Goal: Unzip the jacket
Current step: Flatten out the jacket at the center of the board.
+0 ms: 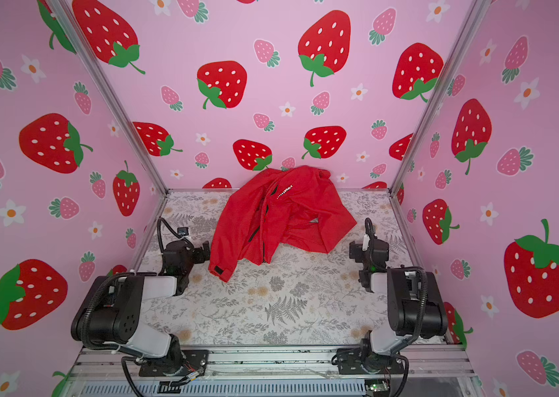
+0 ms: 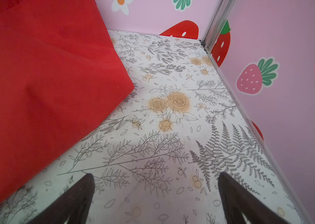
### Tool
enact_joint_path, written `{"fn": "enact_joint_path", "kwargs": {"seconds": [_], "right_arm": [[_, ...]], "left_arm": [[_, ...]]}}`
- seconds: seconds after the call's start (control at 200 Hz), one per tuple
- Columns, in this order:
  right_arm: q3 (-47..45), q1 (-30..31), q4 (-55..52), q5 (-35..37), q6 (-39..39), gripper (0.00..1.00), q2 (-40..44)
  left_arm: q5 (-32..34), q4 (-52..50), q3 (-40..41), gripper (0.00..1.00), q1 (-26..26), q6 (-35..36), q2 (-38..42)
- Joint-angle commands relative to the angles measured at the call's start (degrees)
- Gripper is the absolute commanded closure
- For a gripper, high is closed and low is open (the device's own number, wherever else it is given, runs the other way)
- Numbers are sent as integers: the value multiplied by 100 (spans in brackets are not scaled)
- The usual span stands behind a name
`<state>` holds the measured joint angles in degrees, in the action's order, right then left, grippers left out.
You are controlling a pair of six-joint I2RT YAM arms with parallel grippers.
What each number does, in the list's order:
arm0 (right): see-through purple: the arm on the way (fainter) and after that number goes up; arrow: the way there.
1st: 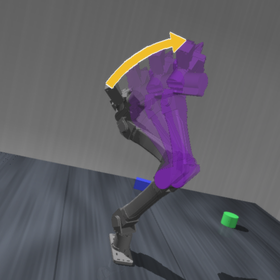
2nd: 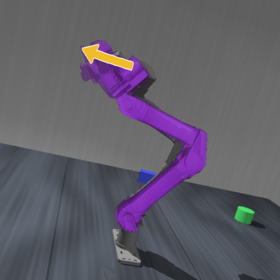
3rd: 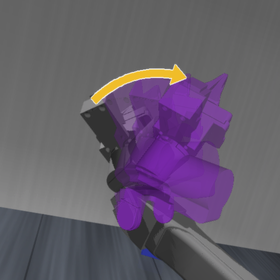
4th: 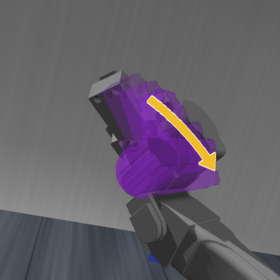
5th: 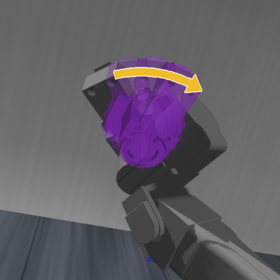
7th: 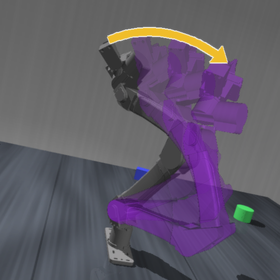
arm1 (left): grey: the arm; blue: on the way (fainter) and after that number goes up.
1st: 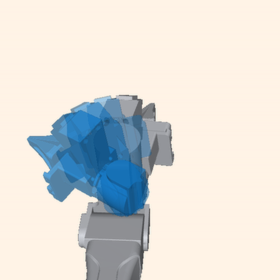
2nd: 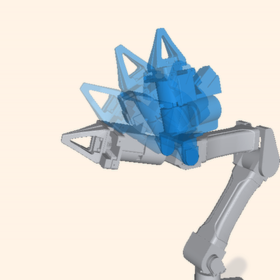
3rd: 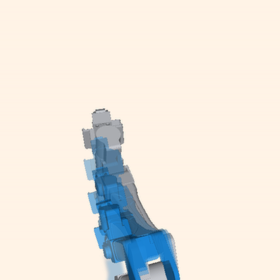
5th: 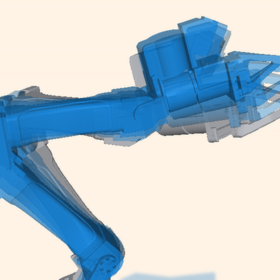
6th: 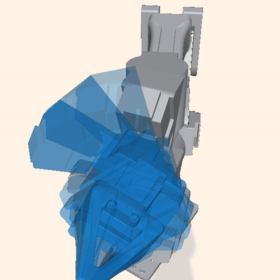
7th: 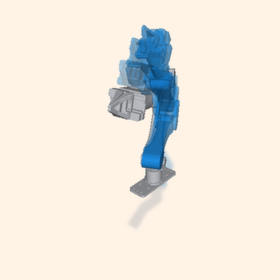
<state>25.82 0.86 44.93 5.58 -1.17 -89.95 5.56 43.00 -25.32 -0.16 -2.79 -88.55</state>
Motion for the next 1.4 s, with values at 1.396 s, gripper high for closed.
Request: {"fn": "enact_joint_path", "kwargs": {"seconds": [1.396], "right_arm": [[1492, 231, -4287, -1280, 1049, 8, 3236]], "left_arm": [[221, -4847, -2079, 1, -415, -1202, 3621]]}}
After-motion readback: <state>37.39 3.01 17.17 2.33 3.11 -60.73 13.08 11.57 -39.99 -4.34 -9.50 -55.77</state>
